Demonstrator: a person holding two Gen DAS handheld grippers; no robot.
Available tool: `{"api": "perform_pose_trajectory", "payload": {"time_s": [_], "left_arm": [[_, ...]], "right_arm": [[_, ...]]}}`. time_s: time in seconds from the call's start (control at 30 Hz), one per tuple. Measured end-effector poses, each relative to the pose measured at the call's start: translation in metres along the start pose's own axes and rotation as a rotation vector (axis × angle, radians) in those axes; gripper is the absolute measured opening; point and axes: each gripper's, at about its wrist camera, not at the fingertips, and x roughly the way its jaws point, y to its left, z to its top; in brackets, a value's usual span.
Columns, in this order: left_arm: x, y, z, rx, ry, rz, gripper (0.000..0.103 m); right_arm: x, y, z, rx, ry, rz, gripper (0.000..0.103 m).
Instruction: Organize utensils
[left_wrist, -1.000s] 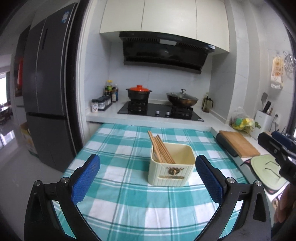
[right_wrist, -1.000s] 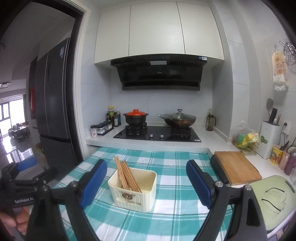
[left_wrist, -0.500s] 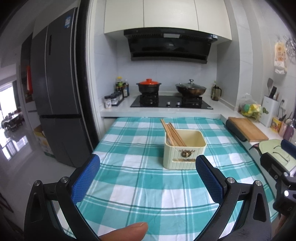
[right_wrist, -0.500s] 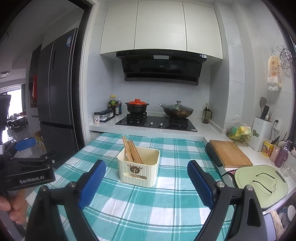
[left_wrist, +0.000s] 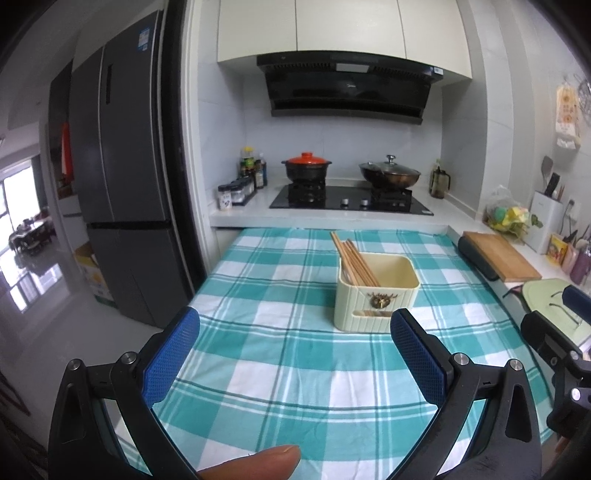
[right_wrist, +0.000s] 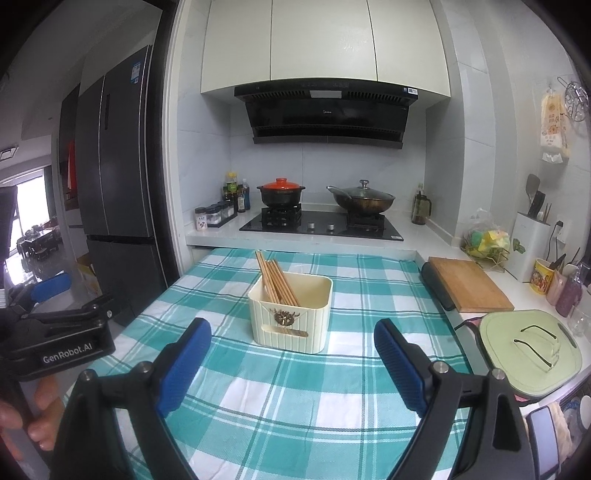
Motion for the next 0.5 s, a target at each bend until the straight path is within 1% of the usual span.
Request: {"api": "perform_pose_trajectory", "payload": {"time_s": [0.1, 0.5], "left_arm": [[-0.0015, -0.0011, 0.0007, 0.012, 0.008, 0.011, 0.103], [-0.0056, -0.0021, 0.0028, 0.027, 0.033, 0.001, 0.103]], "right_arm": [[-0.0011, 0.0027, 0.0011, 0.002, 0.0, 0.021, 0.092], [-0.009, 0.0104, 0.0039, -0.008, -0.007, 0.055, 0.092]]}}
